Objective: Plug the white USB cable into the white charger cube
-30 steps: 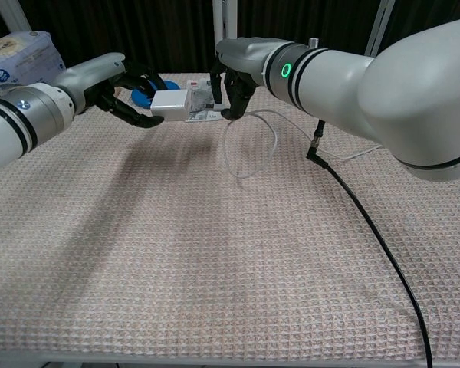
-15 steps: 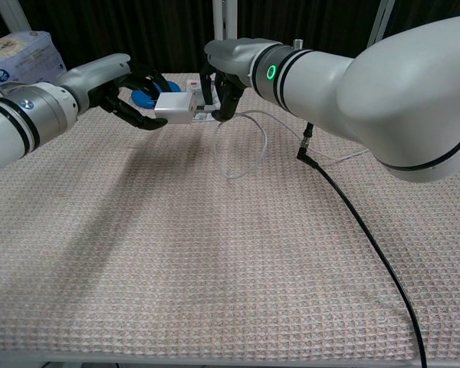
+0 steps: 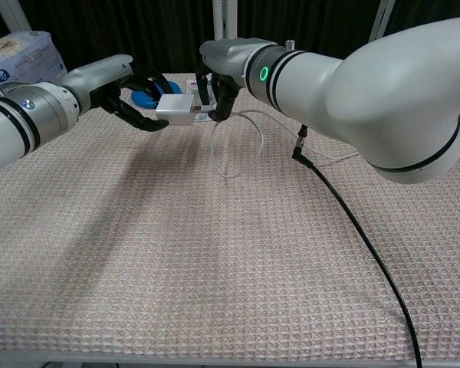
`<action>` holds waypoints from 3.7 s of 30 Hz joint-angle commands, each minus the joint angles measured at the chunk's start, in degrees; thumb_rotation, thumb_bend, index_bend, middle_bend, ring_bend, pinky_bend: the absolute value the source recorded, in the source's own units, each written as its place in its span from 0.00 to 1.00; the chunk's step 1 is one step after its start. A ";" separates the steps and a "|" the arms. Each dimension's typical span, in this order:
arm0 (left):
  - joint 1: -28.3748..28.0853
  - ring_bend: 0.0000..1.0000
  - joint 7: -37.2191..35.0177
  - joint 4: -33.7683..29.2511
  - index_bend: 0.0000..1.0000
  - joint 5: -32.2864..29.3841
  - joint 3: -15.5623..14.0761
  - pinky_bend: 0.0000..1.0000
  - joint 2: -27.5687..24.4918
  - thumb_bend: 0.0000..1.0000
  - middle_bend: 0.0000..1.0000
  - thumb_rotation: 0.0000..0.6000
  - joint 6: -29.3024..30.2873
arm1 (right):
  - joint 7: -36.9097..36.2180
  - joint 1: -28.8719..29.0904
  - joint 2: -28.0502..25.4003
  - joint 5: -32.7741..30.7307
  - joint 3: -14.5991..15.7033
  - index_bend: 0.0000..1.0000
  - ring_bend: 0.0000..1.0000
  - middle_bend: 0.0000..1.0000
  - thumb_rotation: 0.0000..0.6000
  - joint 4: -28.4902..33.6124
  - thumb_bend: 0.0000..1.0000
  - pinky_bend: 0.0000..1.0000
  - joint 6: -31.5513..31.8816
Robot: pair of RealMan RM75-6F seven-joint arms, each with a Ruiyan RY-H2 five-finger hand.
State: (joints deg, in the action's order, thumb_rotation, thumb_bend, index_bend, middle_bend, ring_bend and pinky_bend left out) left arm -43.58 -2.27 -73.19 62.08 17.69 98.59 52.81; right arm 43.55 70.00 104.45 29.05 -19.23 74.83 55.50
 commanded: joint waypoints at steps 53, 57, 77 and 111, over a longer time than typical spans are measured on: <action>-1.70 0.19 2.77 2.06 0.54 1.78 -0.77 0.11 1.69 0.47 0.49 1.00 1.63 | 0.31 1.81 3.75 -2.14 -1.72 0.63 0.30 0.60 1.00 -5.27 0.42 0.13 -2.04; -1.82 0.19 3.40 2.23 0.54 1.66 -0.85 0.11 1.92 0.47 0.49 1.00 1.69 | 0.59 2.06 4.14 -2.24 -1.71 0.63 0.30 0.60 1.00 -5.57 0.42 0.13 -2.05; -1.42 0.19 4.71 3.55 0.55 1.98 -1.21 0.11 2.23 0.47 0.50 1.00 2.61 | 2.14 1.88 3.04 -4.23 -1.75 0.37 0.29 0.48 1.00 -3.26 0.26 0.13 -1.31; -0.96 0.19 8.55 3.86 0.55 0.42 -1.65 0.10 1.34 0.47 0.49 1.00 1.99 | -1.24 0.47 3.89 -1.57 -1.43 0.52 0.30 0.56 1.00 -6.09 0.33 0.13 -2.02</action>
State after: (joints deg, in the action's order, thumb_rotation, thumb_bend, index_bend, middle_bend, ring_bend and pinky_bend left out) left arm -44.54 6.28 -69.33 62.51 16.04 99.94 54.81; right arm 42.36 70.43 108.26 27.42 -20.63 68.80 53.55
